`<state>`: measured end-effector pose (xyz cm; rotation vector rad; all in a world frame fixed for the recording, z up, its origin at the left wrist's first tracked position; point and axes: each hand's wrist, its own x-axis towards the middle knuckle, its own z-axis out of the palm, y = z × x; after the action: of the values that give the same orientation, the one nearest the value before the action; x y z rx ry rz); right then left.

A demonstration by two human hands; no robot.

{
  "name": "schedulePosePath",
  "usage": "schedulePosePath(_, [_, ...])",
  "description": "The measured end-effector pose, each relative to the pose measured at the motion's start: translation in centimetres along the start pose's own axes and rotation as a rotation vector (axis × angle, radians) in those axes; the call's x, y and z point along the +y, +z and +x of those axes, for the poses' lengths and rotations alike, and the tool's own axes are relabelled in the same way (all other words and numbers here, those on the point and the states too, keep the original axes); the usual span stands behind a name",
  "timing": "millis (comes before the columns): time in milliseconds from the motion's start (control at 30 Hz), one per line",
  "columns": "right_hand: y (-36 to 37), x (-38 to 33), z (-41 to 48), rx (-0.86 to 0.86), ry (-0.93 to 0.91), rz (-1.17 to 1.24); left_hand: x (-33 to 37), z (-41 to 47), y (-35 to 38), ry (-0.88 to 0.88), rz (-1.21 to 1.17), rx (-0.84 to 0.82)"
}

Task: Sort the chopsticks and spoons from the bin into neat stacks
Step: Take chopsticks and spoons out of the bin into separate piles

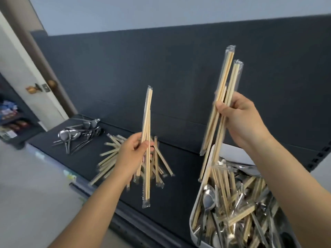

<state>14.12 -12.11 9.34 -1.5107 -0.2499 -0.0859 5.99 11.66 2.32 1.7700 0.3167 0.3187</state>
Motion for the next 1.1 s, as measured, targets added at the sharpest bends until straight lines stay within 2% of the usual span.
schedulePosePath(167, [6.1, -0.2, 0.6, -0.180, 0.011, -0.052, -2.6, 0.9, -4.9, -0.020, 0.030, 0.045])
schedulePosePath(300, [11.3, 1.7, 1.4, -0.229, 0.070, -0.145, -5.4, 3.1, -7.7, -0.036, 0.123, 0.012])
schedulePosePath(433, [16.4, 5.3, 2.5, -0.219, 0.198, -0.277, -8.3, 7.3, -10.4, -0.089, 0.200, -0.051])
schedulePosePath(600, [22.5, 11.8, 4.7, -0.236, 0.294, -0.698, -11.8, 13.5, -13.1, -0.069, 0.352, -0.174])
schedulePosePath(733, [25.8, 15.8, 5.9, -0.234, 0.352, -0.887, -13.9, 16.5, -13.9, -0.036, 0.414, -0.278])
schedulePosePath(933, [27.4, 18.8, 7.3, -0.158, 0.463, -0.997, -15.6, 18.7, -13.5, -0.028, 0.470, -0.374])
schedulePosePath(1100, [26.9, 20.1, 7.1, -0.121, 0.480, -0.966, -16.1, 19.3, -13.1, 0.097, 0.545, -0.439])
